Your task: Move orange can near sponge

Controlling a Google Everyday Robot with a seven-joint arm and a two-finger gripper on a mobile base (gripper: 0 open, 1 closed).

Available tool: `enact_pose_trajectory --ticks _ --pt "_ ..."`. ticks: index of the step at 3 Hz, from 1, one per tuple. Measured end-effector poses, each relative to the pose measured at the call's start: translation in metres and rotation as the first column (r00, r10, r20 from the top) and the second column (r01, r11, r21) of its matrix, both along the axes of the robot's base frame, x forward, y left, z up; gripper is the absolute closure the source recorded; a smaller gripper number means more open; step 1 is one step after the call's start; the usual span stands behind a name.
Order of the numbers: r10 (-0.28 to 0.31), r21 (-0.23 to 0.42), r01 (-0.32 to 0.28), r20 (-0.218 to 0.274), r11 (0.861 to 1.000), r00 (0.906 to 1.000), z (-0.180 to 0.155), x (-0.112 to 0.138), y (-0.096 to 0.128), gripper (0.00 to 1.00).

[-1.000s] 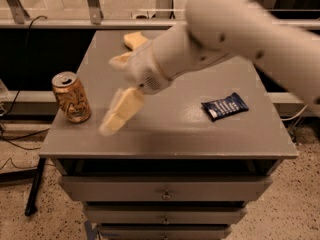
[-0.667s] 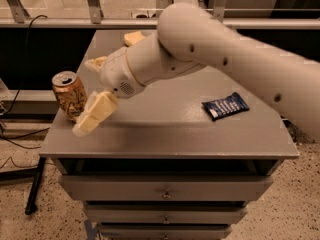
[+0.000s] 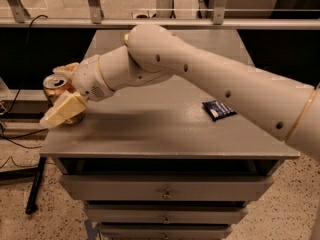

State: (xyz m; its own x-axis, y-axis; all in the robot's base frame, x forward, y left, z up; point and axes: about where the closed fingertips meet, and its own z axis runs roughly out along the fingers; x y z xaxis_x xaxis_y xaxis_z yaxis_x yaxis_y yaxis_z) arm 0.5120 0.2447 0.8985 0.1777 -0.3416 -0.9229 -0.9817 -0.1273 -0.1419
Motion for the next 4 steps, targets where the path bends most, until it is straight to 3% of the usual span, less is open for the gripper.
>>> enact_pose_trajectory --ticks 1,2,3,4 --pt "0.003 0.024 -0.003 0.001 1.000 1.0000 -0.004 0.012 0.005 0.42" --pt "-0.014 0.029 0.013 0.021 0.999 0.9997 0.004 0.028 -0.006 0.64" --pt "-0.067 0.040 0.063 0.101 0.997 0.9927 0.043 0.054 -0.050 0.88" --pt "-0.067 0.049 0.062 0.107 0.997 0.9920 0.050 0.055 -0.048 1.00"
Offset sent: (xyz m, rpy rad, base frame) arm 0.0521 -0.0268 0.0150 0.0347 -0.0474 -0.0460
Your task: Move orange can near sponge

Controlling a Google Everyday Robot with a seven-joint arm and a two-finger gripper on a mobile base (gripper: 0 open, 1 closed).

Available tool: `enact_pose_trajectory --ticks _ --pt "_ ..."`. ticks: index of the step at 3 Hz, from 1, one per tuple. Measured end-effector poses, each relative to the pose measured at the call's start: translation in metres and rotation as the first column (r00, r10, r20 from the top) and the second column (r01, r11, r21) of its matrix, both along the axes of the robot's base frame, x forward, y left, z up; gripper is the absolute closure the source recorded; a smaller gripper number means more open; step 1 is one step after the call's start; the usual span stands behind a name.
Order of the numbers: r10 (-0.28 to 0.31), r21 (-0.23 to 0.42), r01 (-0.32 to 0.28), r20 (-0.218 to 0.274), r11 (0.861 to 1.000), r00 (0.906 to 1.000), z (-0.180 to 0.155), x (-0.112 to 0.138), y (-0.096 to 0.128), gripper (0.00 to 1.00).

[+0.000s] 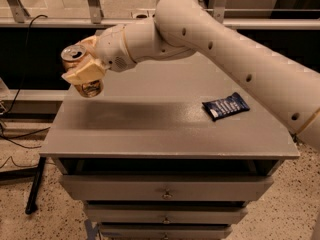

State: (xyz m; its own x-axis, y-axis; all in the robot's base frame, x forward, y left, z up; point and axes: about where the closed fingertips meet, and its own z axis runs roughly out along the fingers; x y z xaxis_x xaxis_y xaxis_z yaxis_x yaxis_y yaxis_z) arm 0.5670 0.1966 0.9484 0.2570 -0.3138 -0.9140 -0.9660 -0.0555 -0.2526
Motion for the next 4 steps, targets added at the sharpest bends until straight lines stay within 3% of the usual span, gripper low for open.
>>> enact_pose_trajectory --ticks 2,3,4 --pt "-0.017 -0.023 0.017 0.023 1.000 0.9996 0.005 0.000 -0.010 1.00" --pt "-0.091 -0.053 0.096 0.090 0.994 0.9918 0.019 0.027 -0.050 1.00" --pt "-0.197 -0.048 0.207 0.167 0.977 0.9662 0.032 0.064 -0.089 1.00"
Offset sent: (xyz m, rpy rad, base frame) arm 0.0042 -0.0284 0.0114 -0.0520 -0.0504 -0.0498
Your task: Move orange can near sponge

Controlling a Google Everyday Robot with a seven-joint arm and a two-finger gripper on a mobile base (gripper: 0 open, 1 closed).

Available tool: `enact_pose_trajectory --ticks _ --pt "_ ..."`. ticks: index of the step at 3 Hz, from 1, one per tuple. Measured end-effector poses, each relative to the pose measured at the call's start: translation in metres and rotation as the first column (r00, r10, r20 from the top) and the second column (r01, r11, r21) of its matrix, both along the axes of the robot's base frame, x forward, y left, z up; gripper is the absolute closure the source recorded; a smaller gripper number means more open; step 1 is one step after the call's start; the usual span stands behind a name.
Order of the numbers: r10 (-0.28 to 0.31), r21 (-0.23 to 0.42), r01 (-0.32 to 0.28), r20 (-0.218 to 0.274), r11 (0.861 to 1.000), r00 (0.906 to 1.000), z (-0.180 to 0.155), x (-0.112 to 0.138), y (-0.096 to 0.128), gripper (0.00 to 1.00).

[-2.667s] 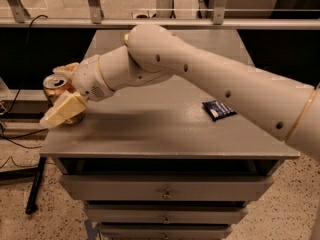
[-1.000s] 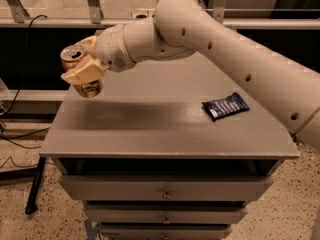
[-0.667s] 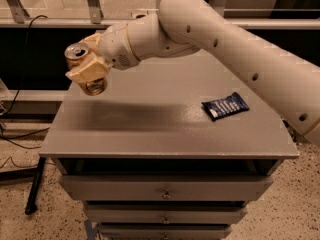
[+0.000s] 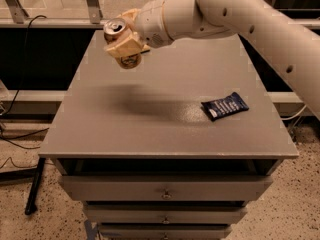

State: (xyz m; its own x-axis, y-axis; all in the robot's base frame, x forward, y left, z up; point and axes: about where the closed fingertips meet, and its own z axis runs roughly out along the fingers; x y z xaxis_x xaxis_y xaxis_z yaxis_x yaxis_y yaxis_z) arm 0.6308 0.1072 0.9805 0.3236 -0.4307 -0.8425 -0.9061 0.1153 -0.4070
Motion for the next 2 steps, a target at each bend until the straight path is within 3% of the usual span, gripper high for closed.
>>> enact_pose_trajectory --ticks 1,2 --pt "-0.115 0.014 0.114 0.066 0.993 0.9912 0.004 0.044 -0.021 1.00" --pt "-0.225 0.044 0.221 0.093 0.974 0.9700 -0.001 0.092 -0.042 1.00"
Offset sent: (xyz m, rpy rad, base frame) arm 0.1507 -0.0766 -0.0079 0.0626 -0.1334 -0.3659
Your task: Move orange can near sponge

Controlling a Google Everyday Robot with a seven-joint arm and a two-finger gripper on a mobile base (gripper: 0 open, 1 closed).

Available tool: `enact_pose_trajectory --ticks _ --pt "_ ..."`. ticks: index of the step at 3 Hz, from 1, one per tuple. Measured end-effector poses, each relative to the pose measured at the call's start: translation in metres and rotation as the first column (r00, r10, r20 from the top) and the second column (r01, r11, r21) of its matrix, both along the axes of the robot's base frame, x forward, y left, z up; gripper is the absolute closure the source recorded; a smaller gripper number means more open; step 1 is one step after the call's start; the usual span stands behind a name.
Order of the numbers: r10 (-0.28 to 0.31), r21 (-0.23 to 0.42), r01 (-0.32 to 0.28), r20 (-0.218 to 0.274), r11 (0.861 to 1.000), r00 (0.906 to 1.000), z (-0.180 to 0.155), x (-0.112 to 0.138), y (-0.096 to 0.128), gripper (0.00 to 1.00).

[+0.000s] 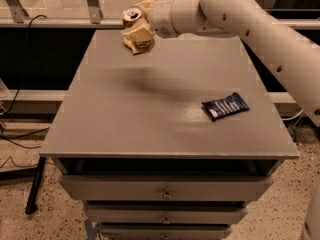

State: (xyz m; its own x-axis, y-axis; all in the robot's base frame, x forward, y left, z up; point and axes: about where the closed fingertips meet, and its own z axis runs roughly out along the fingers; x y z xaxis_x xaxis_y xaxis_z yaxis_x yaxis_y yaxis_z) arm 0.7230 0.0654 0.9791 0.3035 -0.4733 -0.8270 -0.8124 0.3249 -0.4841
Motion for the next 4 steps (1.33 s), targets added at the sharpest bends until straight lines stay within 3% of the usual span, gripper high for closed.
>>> enact_pose_trajectory --ticks 1,2,4 --pt "-0.092 0.036 0.092 -0.011 0.995 0.9957 -0.016 0.033 -0.022 1.00" --pt "-0.171 0.083 0.173 -0.040 0.981 0.9845 -0.034 0.056 -0.045 1.00" --pt "-0.248 0.187 0.258 -0.076 0.948 0.9657 -0.052 0.091 -0.062 1.00"
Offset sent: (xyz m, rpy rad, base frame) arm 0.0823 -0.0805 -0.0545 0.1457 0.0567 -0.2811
